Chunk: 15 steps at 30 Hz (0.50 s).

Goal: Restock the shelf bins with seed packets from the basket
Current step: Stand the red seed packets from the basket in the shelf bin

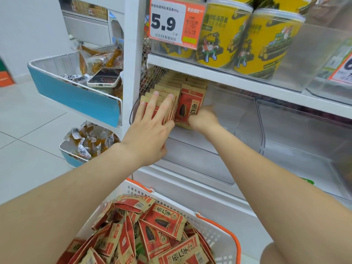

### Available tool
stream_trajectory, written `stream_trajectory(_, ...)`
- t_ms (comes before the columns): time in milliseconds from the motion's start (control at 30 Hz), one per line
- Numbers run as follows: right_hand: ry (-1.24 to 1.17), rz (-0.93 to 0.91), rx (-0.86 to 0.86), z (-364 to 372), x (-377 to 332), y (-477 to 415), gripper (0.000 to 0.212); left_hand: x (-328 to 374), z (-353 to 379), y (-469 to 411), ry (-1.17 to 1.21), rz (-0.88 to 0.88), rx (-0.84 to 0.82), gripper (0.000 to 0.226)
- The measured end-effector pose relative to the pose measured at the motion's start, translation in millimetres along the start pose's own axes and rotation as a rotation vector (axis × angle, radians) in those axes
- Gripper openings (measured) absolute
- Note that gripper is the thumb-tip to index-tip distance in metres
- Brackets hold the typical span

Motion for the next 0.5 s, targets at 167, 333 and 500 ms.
stream_trajectory(167, 0.405, -0.410, 0.245, -24, -42, 76, 0.021, -2, -12, 6, 0.168, -0.017, -0.003, 0.075)
stream_trajectory(333, 0.462, -1.193, -0.023, -15, -59, 165, 0.024, -3, -38, 24, 0.144, -0.081, 0.138, 0.062)
stream_trajectory(500, 0.795, -1.055, -0.408, 23, -14, 199, 0.034, 6, -44, 47, 0.096, -0.195, 0.066, 0.047)
Point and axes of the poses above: each hand's wrist, its own y-axis away from the middle knuckle, its own z-axis out of the palm, x = y × z, the point moved 6 cm from there along -y, towards the middle knuckle, and after that the axes turned 11 degrees about -y, right-handed, at the moved point
